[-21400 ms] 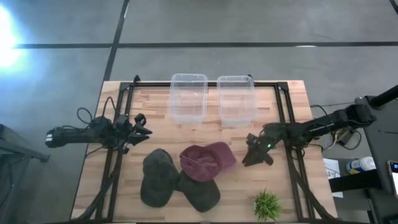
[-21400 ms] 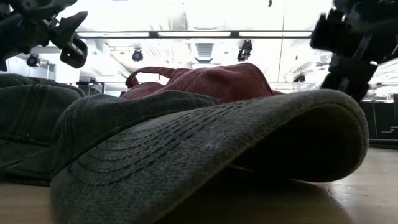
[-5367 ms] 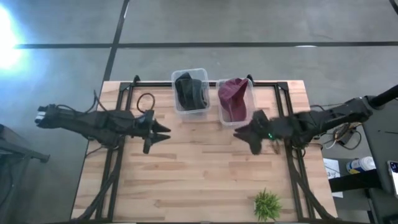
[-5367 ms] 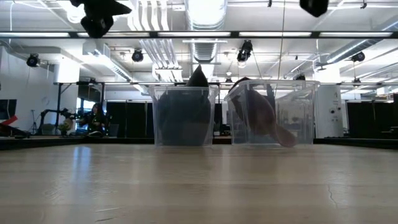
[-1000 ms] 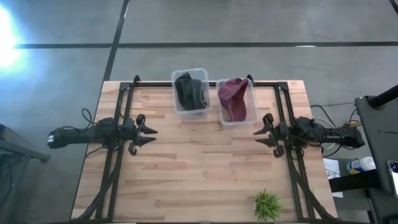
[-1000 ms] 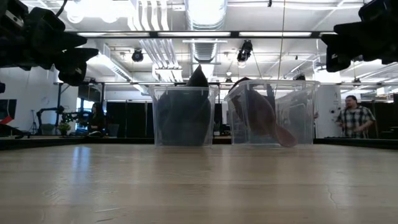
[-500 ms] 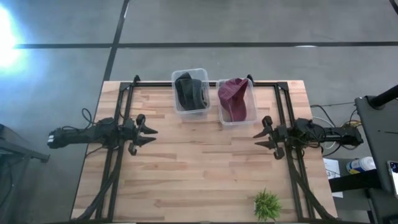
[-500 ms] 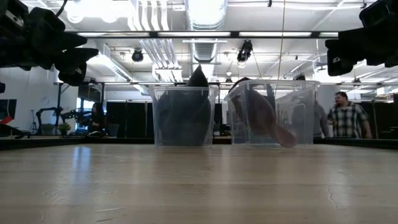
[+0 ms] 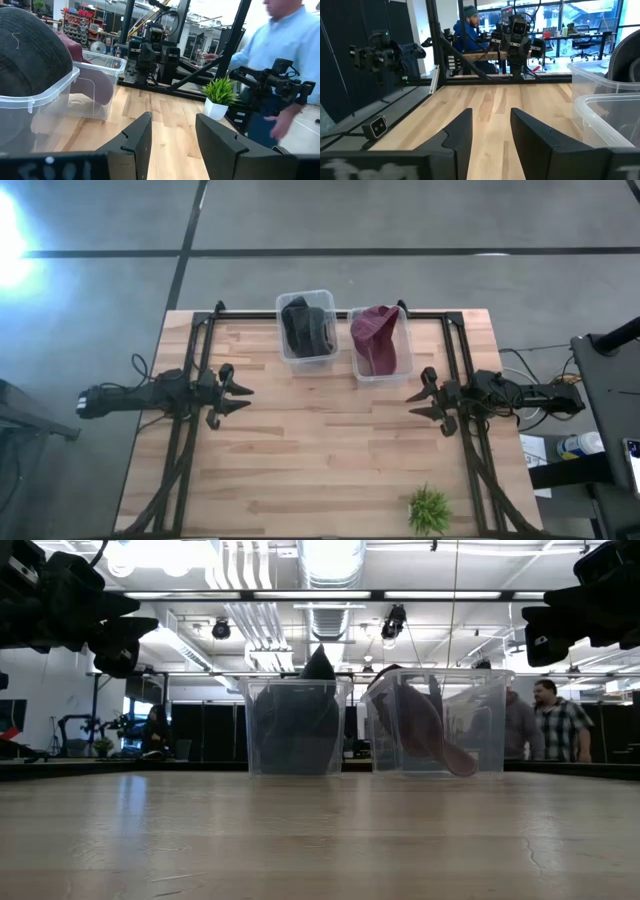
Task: Pick & Place hat
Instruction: Return to Home Position
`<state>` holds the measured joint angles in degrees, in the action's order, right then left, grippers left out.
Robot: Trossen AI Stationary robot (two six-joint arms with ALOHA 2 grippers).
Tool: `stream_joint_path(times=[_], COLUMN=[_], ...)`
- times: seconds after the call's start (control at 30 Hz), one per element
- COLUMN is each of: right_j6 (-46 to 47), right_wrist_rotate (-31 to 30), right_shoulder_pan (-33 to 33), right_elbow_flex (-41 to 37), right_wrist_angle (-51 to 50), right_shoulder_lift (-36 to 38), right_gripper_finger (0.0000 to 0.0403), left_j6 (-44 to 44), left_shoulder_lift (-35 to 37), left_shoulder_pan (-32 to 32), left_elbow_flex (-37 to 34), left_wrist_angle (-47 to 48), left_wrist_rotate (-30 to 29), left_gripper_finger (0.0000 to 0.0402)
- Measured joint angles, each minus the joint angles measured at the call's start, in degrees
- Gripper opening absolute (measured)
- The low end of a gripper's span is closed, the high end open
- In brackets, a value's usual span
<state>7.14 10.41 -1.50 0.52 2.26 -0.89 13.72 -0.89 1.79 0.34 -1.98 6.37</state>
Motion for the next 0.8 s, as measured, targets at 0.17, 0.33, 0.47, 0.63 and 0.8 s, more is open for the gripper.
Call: stream_joint_path(times=[0.17,0.33,0.47,0.63,0.8], right_j6=[0.0,0.0,0.0,0.0,0.0], right_wrist_rotate=[0.0,0.0,0.0,0.0,0.0], right_shoulder_pan=[0.0,0.0,0.0,0.0,0.0], right_elbow_flex=[0.0,0.0,0.0,0.0,0.0], right_wrist_angle=[0.0,0.0,0.0,0.0,0.0], right_shoulder_lift=[0.0,0.0,0.0,0.0,0.0], right_gripper_finger=[0.0125,0.0121,0.0124,0.013,0.0132], left_j6=[0.0,0.0,0.0,0.0,0.0], left_shoulder_lift=[0.0,0.0,0.0,0.0,0.0], left_shoulder_pan=[0.0,0.0,0.0,0.0,0.0], left_elbow_flex=[0.0,0.0,0.0,0.0,0.0], left_wrist_angle=[0.0,0.0,0.0,0.0,0.0], left_wrist_rotate=[0.0,0.0,0.0,0.0,0.0], left_gripper_finger=[0.0147,0.0147,0.0147,0.0147,0.0147])
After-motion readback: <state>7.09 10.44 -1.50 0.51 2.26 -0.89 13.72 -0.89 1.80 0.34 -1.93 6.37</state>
